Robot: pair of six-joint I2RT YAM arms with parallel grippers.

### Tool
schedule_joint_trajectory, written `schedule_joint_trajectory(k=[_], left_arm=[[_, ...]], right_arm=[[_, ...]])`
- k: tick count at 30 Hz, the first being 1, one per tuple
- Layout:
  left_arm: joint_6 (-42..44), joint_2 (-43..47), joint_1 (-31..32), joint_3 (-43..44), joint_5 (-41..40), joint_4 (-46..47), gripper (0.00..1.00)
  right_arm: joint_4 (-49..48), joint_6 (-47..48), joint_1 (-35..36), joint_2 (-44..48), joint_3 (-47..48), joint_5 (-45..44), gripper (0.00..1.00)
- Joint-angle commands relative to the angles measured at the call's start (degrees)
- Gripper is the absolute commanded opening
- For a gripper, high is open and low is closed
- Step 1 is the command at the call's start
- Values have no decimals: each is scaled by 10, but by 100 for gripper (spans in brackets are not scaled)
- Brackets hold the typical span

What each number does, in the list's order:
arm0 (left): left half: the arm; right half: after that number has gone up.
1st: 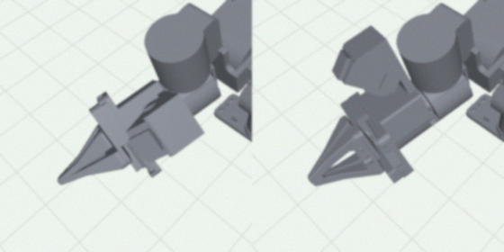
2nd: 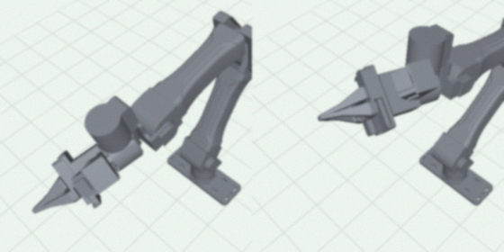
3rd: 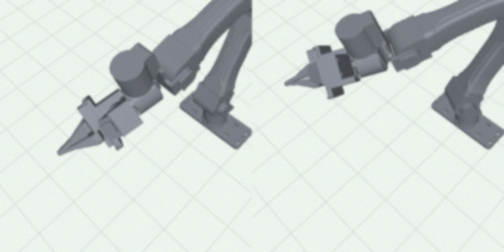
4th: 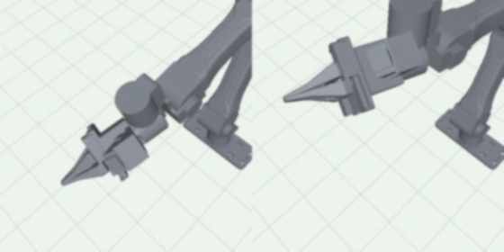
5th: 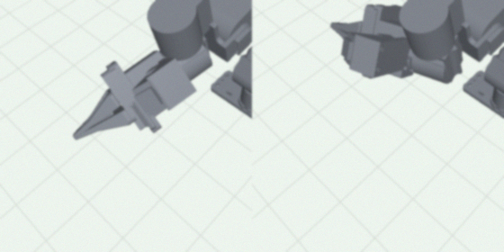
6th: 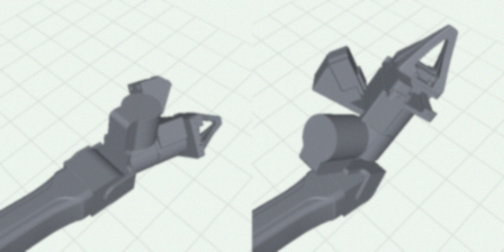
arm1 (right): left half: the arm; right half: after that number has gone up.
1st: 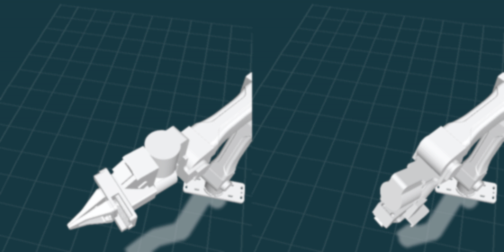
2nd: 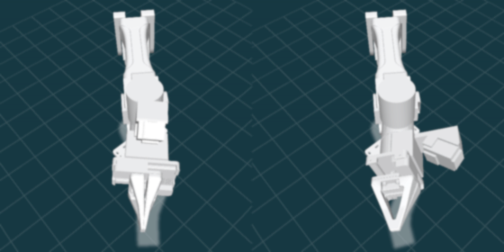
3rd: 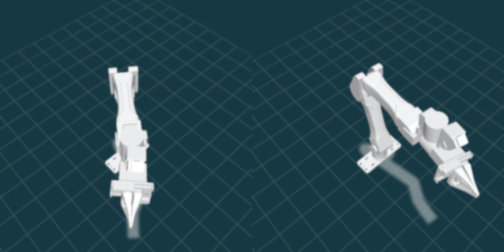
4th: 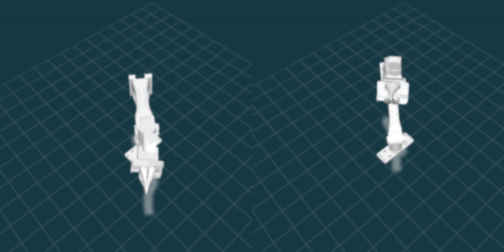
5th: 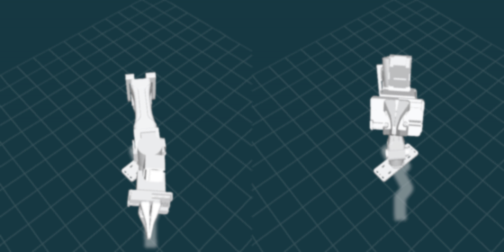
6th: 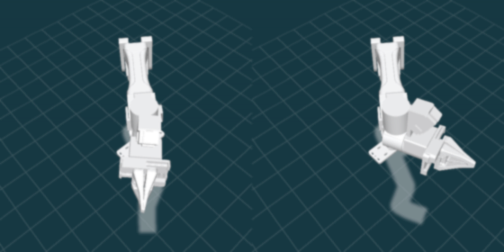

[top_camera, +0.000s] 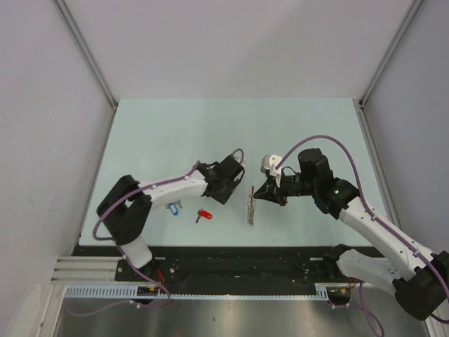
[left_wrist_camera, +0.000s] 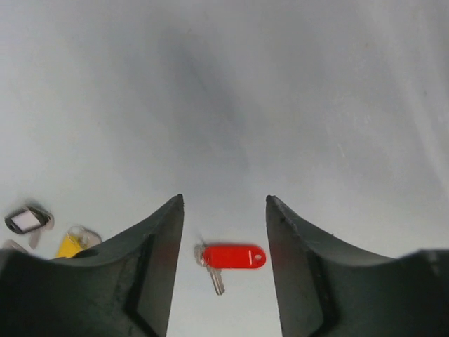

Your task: Put the keys on the keyring

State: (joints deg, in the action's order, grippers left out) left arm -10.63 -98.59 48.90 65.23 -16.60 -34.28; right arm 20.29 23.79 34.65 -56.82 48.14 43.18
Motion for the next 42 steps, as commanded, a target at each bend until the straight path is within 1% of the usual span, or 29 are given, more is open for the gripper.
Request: schedule_joint_trajectory(k=[1,2,3,5,7,8,9,11,12,13,14,15,16,17,20,25,28,29,34,35,39,41,42], left_arm=[[-54,163,-26,-106,19,128,58],[-59,189,-31,-155,24,149,59],[-66,243,-32,-178,37,197,65],[-66,290,-36,-235,56,238,70],[-52,349,-36,-265,91,290,76],[-47,366,-36,-286,99,300,78],[-47,378,-36,-291,90,300,80],[-80,390,-36,-293,48,274,80],[-97,389,-36,-292,26,252,79],[-115,386,-36,-289,-20,209,77],[-149,373,-36,-284,-36,183,75],[-162,365,-36,-282,-49,165,70],[-171,356,-36,-281,-57,134,68],[-194,337,-36,-279,-61,123,63],[-210,307,-36,-281,-53,99,57],[-202,279,-26,-282,-32,103,51],[-196,263,-21,-277,-30,110,47],[-193,257,-20,-275,-31,112,43],[-188,223,-15,-267,-33,106,38],[-187,219,-14,-265,-36,106,35],[-183,209,-8,-263,-38,113,32],[-179,204,-7,-261,-35,121,29],[-178,202,-7,-260,-34,124,28]], right_arm=[[-18,-13,6,0,20,1,0],[-22,-15,8,-1,21,1,0],[-23,-16,9,-3,20,2,0],[-27,-20,10,-6,21,-1,0],[-33,-23,11,-9,21,1,0],[-36,-23,11,-11,21,2,0],[-37,-25,12,-11,21,2,0],[-39,-27,12,-8,21,2,0],[-39,-27,12,-7,21,0,0],[-38,-27,11,-5,21,-2,0],[-36,-26,12,-2,21,-4,0],[-36,-26,12,0,21,-6,0],[-35,-26,12,0,21,-7,0],[-35,-26,12,0,21,-7,0],[-36,-26,11,0,21,-7,0],[-33,-25,12,1,21,-9,0],[-33,-24,12,0,21,-9,0],[-32,-24,11,1,21,-10,0],[-30,-23,12,4,21,-12,0],[-30,-23,12,5,21,-13,0],[-30,-23,12,4,20,-13,0],[-30,-23,12,4,21,-12,0],[-29,-23,12,5,20,-13,0]])
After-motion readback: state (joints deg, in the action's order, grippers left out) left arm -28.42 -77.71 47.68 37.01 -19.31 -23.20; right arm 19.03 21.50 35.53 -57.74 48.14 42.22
